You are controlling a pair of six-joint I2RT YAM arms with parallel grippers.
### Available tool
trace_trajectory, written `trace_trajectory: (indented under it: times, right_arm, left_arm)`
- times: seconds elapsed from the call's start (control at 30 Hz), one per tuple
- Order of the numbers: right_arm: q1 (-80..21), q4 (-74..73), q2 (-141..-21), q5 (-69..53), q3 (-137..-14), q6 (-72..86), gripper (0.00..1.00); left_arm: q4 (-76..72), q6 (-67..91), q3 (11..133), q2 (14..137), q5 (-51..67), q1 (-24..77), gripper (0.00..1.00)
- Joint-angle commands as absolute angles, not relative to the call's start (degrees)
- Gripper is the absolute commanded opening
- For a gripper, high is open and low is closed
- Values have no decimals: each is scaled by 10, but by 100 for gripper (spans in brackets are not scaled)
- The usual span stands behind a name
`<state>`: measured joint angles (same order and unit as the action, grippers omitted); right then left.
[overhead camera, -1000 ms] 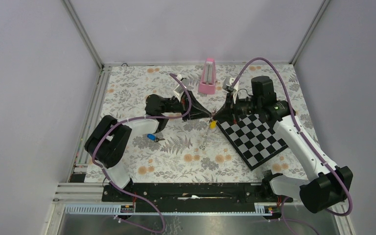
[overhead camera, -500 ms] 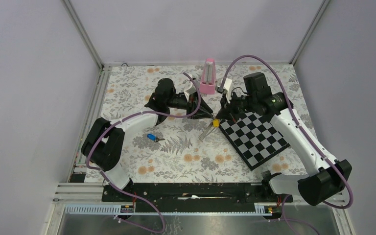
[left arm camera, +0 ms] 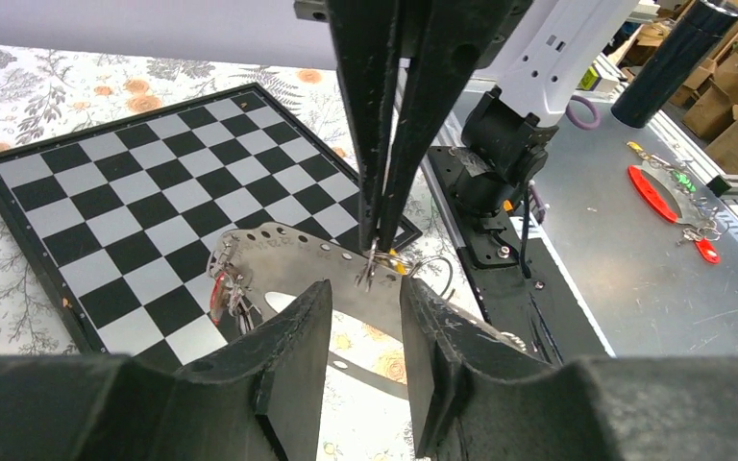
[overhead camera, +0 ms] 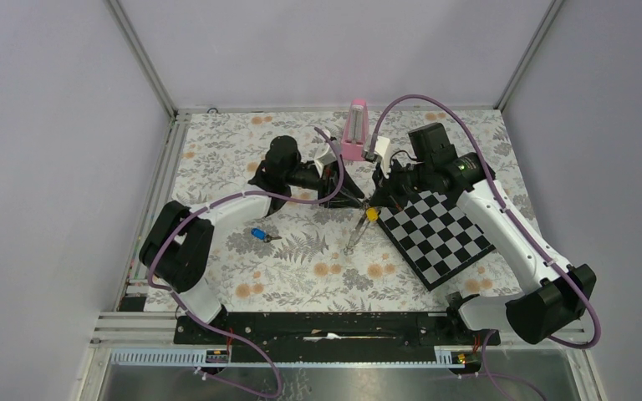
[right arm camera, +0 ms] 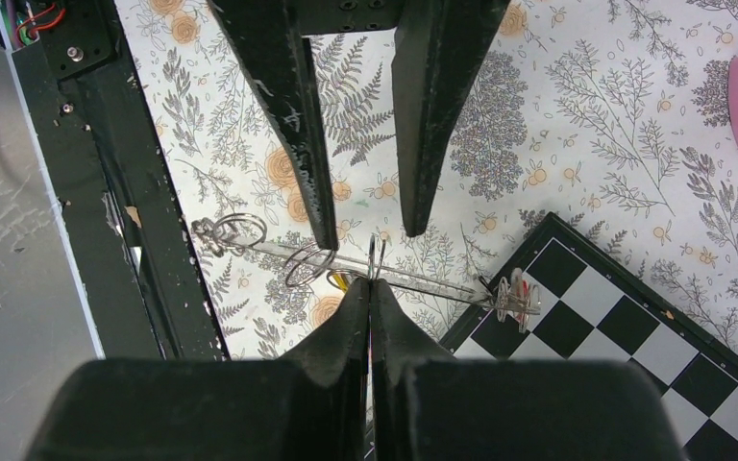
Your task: Put the keys on the keyring
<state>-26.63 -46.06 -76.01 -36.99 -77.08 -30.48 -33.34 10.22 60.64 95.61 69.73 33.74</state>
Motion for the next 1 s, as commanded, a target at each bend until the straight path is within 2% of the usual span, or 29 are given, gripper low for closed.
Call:
trace_trajectory:
  times: [0.0,0.43,0.83,0.97]
  right_arm:
    - [-272,-453,-759,-382,-790,-312,0]
    - [-272,-441,-751,-402,-783,-308,0]
    - [-271,-433,-737,-408,-772,-310,0]
    - [-272,-430,-734,-410,-769,-310,0]
  left_arm:
    - [-480,189,594,939,731,340,37]
    - [-498,199,604,959,726,344,29]
    - [-432,139,610,962,723,344,30]
    - [-427,134,612,964,723,344,27]
